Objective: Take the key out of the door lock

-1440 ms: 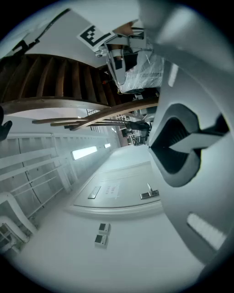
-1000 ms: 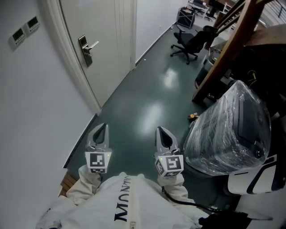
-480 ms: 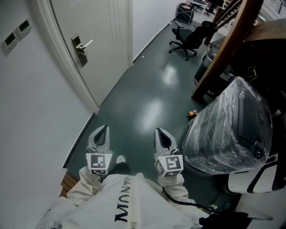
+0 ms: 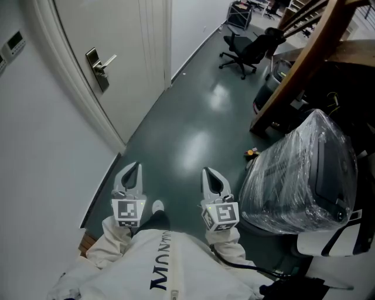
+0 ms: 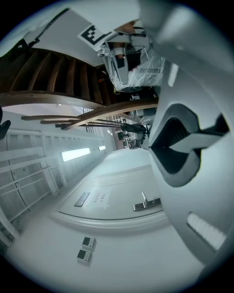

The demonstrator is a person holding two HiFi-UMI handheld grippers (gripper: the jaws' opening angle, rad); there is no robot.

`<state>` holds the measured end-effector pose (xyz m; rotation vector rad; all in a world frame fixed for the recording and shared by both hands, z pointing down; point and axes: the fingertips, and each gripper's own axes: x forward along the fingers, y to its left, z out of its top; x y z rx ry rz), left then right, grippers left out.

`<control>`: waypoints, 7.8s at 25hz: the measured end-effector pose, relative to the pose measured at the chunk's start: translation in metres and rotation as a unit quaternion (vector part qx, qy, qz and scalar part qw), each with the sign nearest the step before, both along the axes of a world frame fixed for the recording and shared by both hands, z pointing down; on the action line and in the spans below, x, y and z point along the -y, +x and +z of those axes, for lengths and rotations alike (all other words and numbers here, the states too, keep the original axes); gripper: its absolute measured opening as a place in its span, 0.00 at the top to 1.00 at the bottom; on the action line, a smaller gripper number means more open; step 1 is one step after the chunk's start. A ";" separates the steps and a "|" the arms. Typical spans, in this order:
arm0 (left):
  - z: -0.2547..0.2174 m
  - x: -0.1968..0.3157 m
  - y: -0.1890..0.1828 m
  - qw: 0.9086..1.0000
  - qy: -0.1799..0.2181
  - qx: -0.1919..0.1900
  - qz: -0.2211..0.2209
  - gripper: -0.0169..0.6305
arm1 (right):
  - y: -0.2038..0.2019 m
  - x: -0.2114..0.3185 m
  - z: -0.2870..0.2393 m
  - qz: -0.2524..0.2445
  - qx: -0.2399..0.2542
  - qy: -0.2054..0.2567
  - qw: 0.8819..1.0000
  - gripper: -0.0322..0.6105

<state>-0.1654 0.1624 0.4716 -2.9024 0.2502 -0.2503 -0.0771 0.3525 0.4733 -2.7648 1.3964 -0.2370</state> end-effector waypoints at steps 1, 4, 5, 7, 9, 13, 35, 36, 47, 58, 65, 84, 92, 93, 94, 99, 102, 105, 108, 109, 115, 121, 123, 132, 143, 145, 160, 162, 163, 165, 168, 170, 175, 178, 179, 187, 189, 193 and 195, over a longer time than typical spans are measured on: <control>-0.003 0.008 0.006 1.000 0.001 -0.003 0.000 0.97 | 0.006 0.009 -0.001 -0.001 -0.002 -0.001 1.000 0.95; -0.004 0.033 0.022 1.000 0.002 -0.003 -0.003 0.97 | 0.024 0.034 -0.003 -0.001 -0.003 -0.002 1.000 0.95; -0.003 0.042 0.026 1.000 0.002 -0.002 -0.003 0.97 | 0.029 0.042 -0.003 -0.002 -0.003 -0.002 1.000 0.95; -0.004 0.058 0.034 1.000 0.002 -0.002 -0.005 0.97 | 0.037 0.059 -0.004 -0.004 -0.003 -0.004 1.000 0.95; -0.007 0.075 0.042 1.000 0.002 -0.005 -0.007 0.97 | 0.045 0.076 -0.005 -0.007 -0.004 -0.006 1.000 0.95; -0.007 0.106 0.051 1.000 -0.004 -0.005 -0.017 0.97 | 0.054 0.108 -0.006 -0.015 -0.004 -0.010 1.000 0.95; -0.006 0.205 0.065 0.999 -0.017 -0.018 -0.030 0.97 | 0.075 0.200 -0.009 -0.019 -0.013 -0.043 0.999 0.95; -0.005 0.205 0.067 0.999 -0.018 -0.017 -0.028 0.97 | 0.076 0.199 -0.009 -0.018 -0.012 -0.043 0.999 0.95; -0.002 0.221 0.083 0.999 -0.018 -0.016 -0.033 0.97 | 0.095 0.220 -0.006 -0.026 -0.013 -0.044 0.999 0.95; 0.006 0.236 0.120 0.998 -0.016 0.001 -0.061 0.97 | 0.146 0.242 0.003 -0.050 0.001 -0.033 0.998 0.95; 0.007 0.246 0.175 0.997 -0.011 0.008 -0.076 0.97 | 0.207 0.258 0.009 -0.069 0.011 -0.030 0.997 0.95; 0.017 0.302 0.215 0.973 -0.009 0.023 -0.229 0.97 | 0.298 0.357 0.024 -0.213 0.012 -0.032 0.976 0.95; 0.020 0.348 0.184 0.952 -0.017 0.021 -0.306 0.97 | 0.279 0.430 0.029 -0.294 0.015 -0.041 0.955 0.95; 0.021 0.355 0.183 0.949 -0.017 0.019 -0.313 0.97 | 0.278 0.441 0.029 -0.302 0.013 -0.044 0.952 0.95; 0.022 0.363 0.182 0.947 -0.018 0.017 -0.319 0.97 | 0.277 0.452 0.029 -0.309 0.011 -0.046 0.950 0.95; 0.021 0.402 0.174 0.938 -0.022 0.004 -0.345 0.97 | 0.266 0.505 0.025 -0.343 -0.003 -0.057 0.938 0.95; 0.019 0.420 0.169 0.934 -0.026 -0.003 -0.357 0.97 | 0.257 0.531 0.022 -0.360 -0.010 -0.061 0.931 0.95; 0.022 0.435 0.164 0.931 -0.031 -0.005 -0.363 0.97 | 0.248 0.553 0.023 -0.371 -0.010 -0.067 0.926 0.95; 0.026 0.451 0.161 0.930 -0.032 -0.005 -0.366 0.97 | 0.240 0.575 0.026 -0.378 -0.012 -0.070 0.923 0.95; 0.027 0.455 0.160 0.930 -0.032 -0.006 -0.367 0.97 | 0.238 0.581 0.026 -0.379 -0.013 -0.071 0.923 0.95; 0.020 0.475 0.150 0.921 -0.035 -0.017 -0.387 0.97 | 0.235 0.608 0.016 -0.379 -0.035 -0.068 0.922 0.95; 0.018 0.478 0.151 0.911 -0.035 -0.017 -0.410 0.97 | 0.245 0.628 0.013 -0.394 -0.037 -0.071 0.916 0.95; 0.019 0.477 0.153 0.906 -0.038 -0.016 -0.421 0.97 | 0.248 0.634 0.015 -0.402 -0.035 -0.073 0.912 0.95; 0.020 0.470 0.161 0.879 -0.033 -0.003 -0.475 0.97 | 0.257 0.644 0.025 -0.446 -0.033 -0.073 0.891 0.95; 0.020 0.463 0.167 0.867 -0.028 0.012 -0.497 0.97 | 0.262 0.652 0.044 -0.472 0.007 -0.074 0.879 0.83; 0.020 0.463 0.167 0.866 -0.028 0.014 -0.499 0.97 | 0.261 0.653 0.047 -0.476 0.019 -0.072 0.877 0.80; 0.023 0.462 0.154 0.858 -0.030 0.030 -0.512 0.97 | 0.254 0.672 0.092 -0.443 0.357 -0.008 0.822 0.67; 0.023 0.462 0.151 0.856 -0.030 0.033 -0.514 0.97 | 0.254 0.675 0.096 -0.427 0.411 0.010 0.806 0.67; 0.023 0.462 0.149 0.856 -0.030 0.033 -0.516 0.97 | 0.253 0.677 0.097 -0.418 0.440 0.020 0.795 0.67; 0.023 0.461 0.147 0.855 -0.029 0.034 -0.517 0.97 | 0.251 0.679 0.102 -0.400 0.495 0.040 0.770 0.67; 0.024 0.461 0.144 0.853 -0.029 0.037 -0.520 0.97 | 0.247 0.682 0.110 -0.383 0.547 0.059 0.742 0.67; 0.024 0.461 0.142 0.852 -0.030 0.038 -0.521 0.97 | 0.244 0.683 0.115 -0.373 0.574 0.069 0.726 0.67; 0.025 0.461 0.141 0.853 -0.031 0.041 -0.519 0.97 | 0.235 0.689 0.121 -0.356 0.631 0.089 0.684 0.67; 0.026 0.461 0.141 0.854 -0.032 0.042 -0.518 0.97 | 0.233 0.696 0.120 -0.360 0.634 0.099 0.677 0.67; 0.026 0.462 0.141 0.854 -0.032 0.043 -0.518 0.97 | 0.233 0.698 0.120 -0.360 0.636 0.104 0.675 0.67; 0.027 0.462 0.137 0.854 -0.033 0.047 -0.518 0.97 | 0.234 0.715 0.125 -0.343 0.648 0.108 0.672 0.68; 0.028 0.462 0.136 0.853 -0.033 0.050 -0.518 0.97 | 0.232 0.717 0.126 -0.342 0.652 0.108 0.668 0.69; 0.030 0.463 0.135 0.853 -0.037 0.052 -0.518 0.97 | 0.231 0.722 0.127 -0.341 0.659 0.113 0.661 0.71; 0.030 0.463 0.134 0.853 -0.037 0.052 -0.518 0.97 | 0.231 0.723 0.127 -0.341 0.661 0.115 0.659 0.72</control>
